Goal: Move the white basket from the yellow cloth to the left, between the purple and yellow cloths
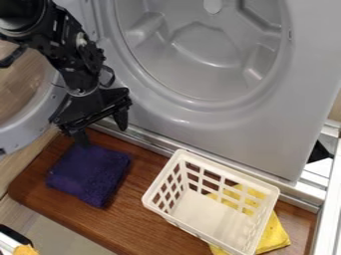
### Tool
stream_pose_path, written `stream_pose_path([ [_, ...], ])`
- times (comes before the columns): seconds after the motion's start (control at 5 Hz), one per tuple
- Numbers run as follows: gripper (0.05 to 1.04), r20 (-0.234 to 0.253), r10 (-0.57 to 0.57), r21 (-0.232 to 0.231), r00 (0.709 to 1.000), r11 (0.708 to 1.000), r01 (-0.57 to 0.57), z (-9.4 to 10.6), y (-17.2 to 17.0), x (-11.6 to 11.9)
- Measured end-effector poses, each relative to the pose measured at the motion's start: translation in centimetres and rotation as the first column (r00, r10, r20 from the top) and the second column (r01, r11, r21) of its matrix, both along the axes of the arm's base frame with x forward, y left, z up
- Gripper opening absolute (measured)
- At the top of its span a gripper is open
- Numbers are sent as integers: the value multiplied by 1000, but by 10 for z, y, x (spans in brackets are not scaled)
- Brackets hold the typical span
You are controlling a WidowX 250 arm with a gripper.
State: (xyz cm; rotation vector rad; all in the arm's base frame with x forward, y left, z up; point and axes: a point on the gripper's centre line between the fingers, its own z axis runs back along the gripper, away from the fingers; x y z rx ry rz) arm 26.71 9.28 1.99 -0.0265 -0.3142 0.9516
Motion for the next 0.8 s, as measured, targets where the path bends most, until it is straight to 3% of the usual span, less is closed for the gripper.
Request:
stream_pose_path([
  [0.2,999,-19,-1,-15,1000,1000,1,-6,-2,-2],
  [0.4,999,1,-146,-94,989,985,145,2,-21,-1],
  [0.6,999,34,-187,-127,982,973,190,9,-32,-5],
  [0.8,999,57,-316,-137,947,937,320,13,-57,-7],
])
